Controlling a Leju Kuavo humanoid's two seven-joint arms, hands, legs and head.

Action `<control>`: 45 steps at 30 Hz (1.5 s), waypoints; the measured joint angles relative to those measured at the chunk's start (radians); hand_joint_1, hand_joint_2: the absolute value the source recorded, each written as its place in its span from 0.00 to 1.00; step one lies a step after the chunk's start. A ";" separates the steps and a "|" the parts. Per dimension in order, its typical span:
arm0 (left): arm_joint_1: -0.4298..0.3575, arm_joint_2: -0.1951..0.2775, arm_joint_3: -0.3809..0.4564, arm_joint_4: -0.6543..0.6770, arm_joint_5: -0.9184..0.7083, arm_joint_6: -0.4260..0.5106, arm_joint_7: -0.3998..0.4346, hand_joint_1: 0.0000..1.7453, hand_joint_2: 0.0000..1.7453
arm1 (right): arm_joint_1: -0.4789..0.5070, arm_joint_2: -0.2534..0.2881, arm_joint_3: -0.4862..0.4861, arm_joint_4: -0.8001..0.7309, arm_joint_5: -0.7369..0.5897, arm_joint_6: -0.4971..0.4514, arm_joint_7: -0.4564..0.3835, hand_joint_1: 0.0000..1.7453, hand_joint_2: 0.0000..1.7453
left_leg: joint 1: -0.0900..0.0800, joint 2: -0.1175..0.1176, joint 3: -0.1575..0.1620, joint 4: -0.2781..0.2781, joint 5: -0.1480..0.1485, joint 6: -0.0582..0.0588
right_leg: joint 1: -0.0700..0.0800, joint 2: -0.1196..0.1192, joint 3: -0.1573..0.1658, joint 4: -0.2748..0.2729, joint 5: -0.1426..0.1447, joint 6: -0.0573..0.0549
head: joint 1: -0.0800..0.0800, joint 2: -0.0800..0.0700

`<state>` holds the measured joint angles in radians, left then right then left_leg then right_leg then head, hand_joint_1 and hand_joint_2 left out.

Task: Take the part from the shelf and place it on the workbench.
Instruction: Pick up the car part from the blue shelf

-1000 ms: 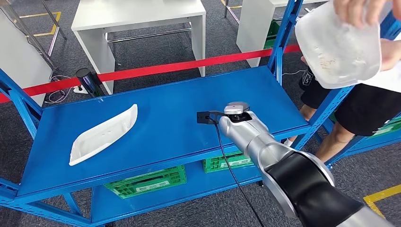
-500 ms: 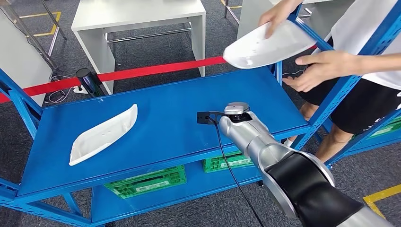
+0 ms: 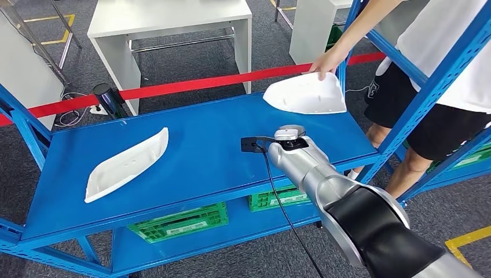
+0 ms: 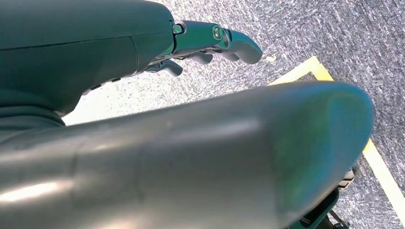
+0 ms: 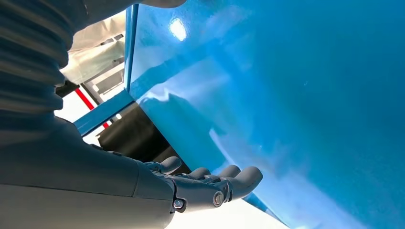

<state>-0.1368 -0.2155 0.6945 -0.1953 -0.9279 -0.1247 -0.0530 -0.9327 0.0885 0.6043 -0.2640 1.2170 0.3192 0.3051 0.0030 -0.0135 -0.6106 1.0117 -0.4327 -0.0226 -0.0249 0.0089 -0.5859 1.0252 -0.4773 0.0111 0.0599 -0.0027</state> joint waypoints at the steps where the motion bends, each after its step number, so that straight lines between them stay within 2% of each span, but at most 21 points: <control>1: 0.000 0.000 0.000 0.000 -0.001 0.000 0.000 0.00 0.00 | 0.000 0.000 0.000 0.000 -0.001 0.001 0.001 0.00 1.00 | 0.000 0.000 0.000 0.000 0.000 0.000 | 0.000 0.000 0.000 0.000 0.000 0.000 | 0.000 0.000; 19: -0.003 0.000 -0.008 0.000 -0.006 0.000 0.006 0.00 0.00 | 0.000 -0.002 0.000 0.000 -0.014 -0.001 -0.003 0.00 1.00 | 0.000 0.000 0.000 0.000 0.000 0.000 | 0.000 0.000 0.000 0.000 0.000 0.000 | 0.000 0.000; 26: -0.002 0.000 -0.008 0.000 -0.004 0.000 0.006 0.00 0.00 | -0.014 -0.002 0.000 0.000 -0.062 -0.067 -0.009 0.00 1.00 | 0.000 0.000 0.000 0.000 0.000 0.000 | 0.000 0.000 0.000 0.000 0.000 0.000 | 0.000 0.000; 32: -0.002 0.000 -0.008 0.000 -0.002 0.000 0.004 0.00 0.00 | -0.065 0.001 0.000 -0.002 -0.078 -0.131 -0.005 0.00 1.00 | 0.000 0.000 0.000 0.000 0.000 0.000 | 0.000 0.000 0.000 0.000 0.000 0.000 | 0.000 0.000; 36: -0.003 0.000 -0.008 0.000 -0.004 0.000 0.002 0.00 0.00 | -0.165 0.011 0.000 -0.012 -0.069 -0.215 0.039 0.00 1.00 | 0.000 0.000 -0.001 0.000 0.000 0.000 | 0.000 0.000 -0.001 0.000 0.001 0.000 | 0.000 0.000; 39: -0.003 0.000 -0.008 0.000 -0.006 0.000 0.001 0.00 0.00 | -0.246 0.017 0.000 -0.016 -0.062 -0.236 0.052 0.00 1.00 | 0.000 0.000 0.000 0.000 0.000 0.000 | 0.000 0.000 0.000 0.000 0.000 0.000 | 0.000 0.000; 45: -0.005 0.000 -0.009 0.000 -0.010 0.000 0.000 0.00 0.00 | -0.308 0.025 0.000 -0.020 -0.049 -0.290 0.087 0.00 1.00 | 0.000 0.000 0.000 0.000 0.000 0.000 | -0.001 0.000 0.000 0.000 0.000 0.000 | 0.000 0.000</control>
<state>-0.1415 -0.2159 0.6857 -0.1953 -0.9382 -0.1247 -0.0534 -1.2406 0.1132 0.6043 -0.2842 1.1679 0.0288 0.3916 0.0027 -0.0134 -0.6110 1.0119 -0.4324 -0.0225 -0.0254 0.0092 -0.5863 1.0254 -0.4769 0.0114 0.0599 -0.0027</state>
